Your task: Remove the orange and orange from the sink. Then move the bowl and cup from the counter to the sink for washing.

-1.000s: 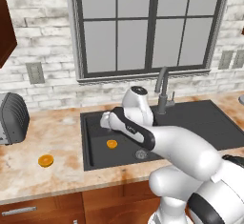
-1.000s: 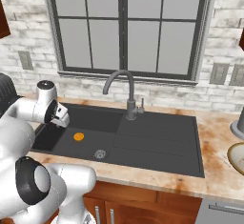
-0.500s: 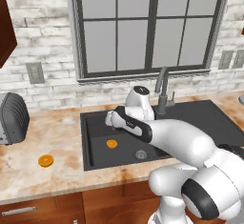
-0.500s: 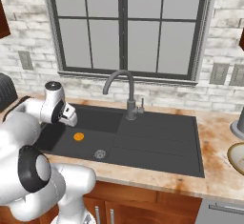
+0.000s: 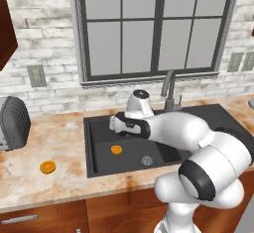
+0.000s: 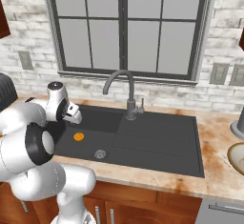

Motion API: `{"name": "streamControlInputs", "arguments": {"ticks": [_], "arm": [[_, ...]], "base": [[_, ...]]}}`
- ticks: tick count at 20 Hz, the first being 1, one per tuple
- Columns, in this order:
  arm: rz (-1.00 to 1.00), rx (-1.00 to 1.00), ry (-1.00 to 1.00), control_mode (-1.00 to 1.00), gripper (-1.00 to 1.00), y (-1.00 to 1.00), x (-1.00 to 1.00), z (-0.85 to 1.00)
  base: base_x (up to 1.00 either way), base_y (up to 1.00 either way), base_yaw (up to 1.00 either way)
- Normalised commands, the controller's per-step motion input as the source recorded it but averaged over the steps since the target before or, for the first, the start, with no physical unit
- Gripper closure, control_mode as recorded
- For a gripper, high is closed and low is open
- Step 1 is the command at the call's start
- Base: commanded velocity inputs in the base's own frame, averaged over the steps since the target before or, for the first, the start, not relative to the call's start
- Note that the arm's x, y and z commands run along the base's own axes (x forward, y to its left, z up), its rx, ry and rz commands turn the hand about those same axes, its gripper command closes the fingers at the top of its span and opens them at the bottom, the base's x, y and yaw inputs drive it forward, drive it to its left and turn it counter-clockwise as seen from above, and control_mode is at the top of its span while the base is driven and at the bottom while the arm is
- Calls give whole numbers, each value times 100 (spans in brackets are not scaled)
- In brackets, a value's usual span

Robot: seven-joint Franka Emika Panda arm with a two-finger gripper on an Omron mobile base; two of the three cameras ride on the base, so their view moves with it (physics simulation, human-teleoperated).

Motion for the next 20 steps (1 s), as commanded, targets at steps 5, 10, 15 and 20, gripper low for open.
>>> {"name": "streamControlInputs", "arguments": {"ticks": [5,10,15,20], "arm": [[0,-1,0,-100,-100,0,35,-17],[0,0,0,-100,-100,0,35,-16],[0,0,0,-100,-100,0,31,-19],[0,0,0,-100,-100,0,27,-20]], "base": [[0,0,0],[0,0,0],[0,0,0],[0,0,0]]}}
